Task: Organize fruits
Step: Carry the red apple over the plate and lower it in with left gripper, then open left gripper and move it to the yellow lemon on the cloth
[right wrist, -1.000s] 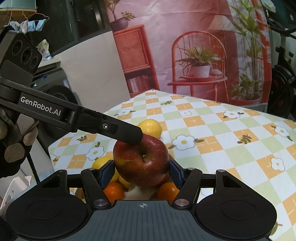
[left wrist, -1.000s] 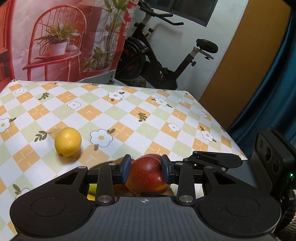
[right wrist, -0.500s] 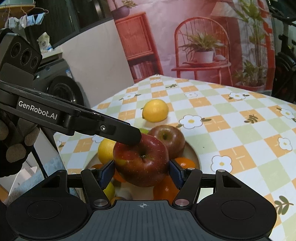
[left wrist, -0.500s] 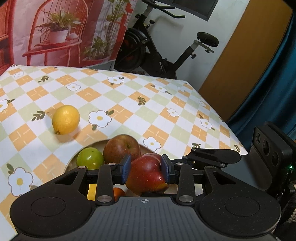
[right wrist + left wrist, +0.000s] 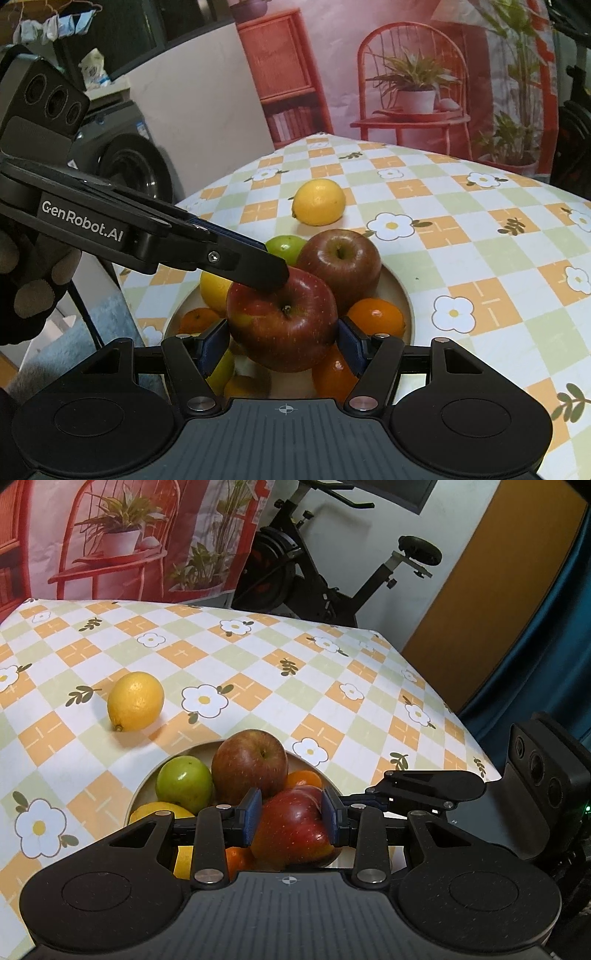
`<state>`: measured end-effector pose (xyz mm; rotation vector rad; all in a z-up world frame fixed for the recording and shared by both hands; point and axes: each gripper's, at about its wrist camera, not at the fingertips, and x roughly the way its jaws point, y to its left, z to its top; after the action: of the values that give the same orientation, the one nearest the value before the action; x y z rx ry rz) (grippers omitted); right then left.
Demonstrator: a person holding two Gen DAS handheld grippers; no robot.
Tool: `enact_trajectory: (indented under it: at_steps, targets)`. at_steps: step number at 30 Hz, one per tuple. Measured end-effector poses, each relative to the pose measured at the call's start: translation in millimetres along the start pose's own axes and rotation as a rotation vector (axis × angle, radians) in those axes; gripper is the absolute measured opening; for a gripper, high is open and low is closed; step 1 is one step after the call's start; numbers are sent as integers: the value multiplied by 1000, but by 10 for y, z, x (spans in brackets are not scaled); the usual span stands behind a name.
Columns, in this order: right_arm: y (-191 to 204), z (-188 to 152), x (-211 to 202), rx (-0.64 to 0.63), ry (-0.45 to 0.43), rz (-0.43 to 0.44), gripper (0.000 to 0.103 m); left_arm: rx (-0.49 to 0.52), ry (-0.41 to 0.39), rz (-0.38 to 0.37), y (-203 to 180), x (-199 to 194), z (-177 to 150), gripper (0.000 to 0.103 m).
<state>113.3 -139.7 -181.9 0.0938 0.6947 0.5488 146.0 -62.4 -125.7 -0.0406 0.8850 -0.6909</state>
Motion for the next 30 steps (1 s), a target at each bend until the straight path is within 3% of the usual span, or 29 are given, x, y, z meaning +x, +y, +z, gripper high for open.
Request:
enact_trajectory:
  at_steps: [20, 30]
  targets:
    - [-11, -14, -17, -7, -1, -5, 62, -22, -12, 14, 55, 11, -6, 38]
    - [-57, -7, -126, 14, -38, -23, 62, -69, -75, 75, 184, -139, 63, 37]
